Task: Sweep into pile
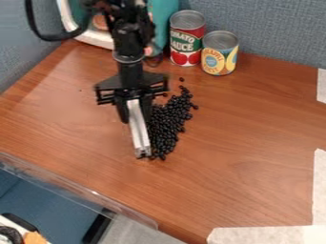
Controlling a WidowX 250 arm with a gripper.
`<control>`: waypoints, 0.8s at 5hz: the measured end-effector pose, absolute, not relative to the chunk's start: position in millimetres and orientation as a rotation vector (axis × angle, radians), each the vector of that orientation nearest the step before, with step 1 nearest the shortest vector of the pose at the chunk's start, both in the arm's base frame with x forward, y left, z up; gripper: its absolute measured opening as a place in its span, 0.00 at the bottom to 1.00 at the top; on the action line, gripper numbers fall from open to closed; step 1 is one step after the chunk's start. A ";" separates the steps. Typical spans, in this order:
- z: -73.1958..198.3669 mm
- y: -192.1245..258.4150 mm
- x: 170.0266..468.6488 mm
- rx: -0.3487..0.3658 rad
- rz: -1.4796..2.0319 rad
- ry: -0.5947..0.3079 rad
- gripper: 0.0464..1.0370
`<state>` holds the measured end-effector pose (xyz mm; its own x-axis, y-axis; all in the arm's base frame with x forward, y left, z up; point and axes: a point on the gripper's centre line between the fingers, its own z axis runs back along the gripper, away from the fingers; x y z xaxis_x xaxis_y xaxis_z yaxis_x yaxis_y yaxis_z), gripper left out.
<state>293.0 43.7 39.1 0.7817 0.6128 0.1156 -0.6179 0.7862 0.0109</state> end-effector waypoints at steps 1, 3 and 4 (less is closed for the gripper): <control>42.3 8.4 302.4 0.042 0.446 -0.133 0.33; 39.9 -57.3 310.1 0.070 0.124 -0.177 0.33; 21.7 -67.9 320.8 0.072 0.072 -0.147 0.33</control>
